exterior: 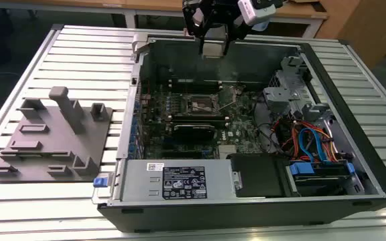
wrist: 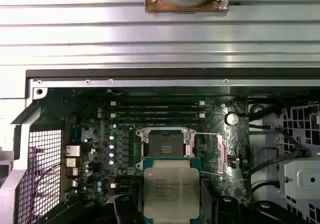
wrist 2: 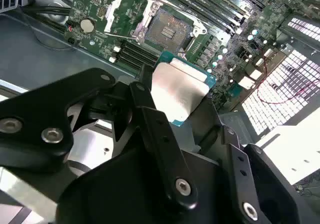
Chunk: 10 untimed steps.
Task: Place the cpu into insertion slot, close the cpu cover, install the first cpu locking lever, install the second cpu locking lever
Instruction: 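Place the cpu into insertion slot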
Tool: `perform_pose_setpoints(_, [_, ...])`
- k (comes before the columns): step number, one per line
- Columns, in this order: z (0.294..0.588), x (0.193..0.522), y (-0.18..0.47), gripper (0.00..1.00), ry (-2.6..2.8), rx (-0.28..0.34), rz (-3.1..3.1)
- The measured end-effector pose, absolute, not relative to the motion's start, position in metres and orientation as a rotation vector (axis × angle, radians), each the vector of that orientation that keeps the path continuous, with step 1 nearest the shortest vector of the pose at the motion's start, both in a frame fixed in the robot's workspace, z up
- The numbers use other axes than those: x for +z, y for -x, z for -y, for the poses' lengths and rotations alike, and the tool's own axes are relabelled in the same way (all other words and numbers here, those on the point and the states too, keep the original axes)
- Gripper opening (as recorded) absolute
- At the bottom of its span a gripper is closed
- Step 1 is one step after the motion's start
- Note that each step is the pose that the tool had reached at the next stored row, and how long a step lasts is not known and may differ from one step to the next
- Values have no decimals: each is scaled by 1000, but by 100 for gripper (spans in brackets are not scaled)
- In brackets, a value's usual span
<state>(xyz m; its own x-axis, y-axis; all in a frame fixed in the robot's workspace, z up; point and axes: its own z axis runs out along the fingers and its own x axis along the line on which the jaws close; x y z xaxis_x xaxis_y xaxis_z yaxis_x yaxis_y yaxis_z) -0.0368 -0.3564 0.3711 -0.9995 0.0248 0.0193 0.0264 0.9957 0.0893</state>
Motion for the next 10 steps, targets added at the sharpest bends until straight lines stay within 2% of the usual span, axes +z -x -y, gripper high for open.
perform_pose_setpoints(10, [356, 371, 37, 54, 40, -140, 3120])
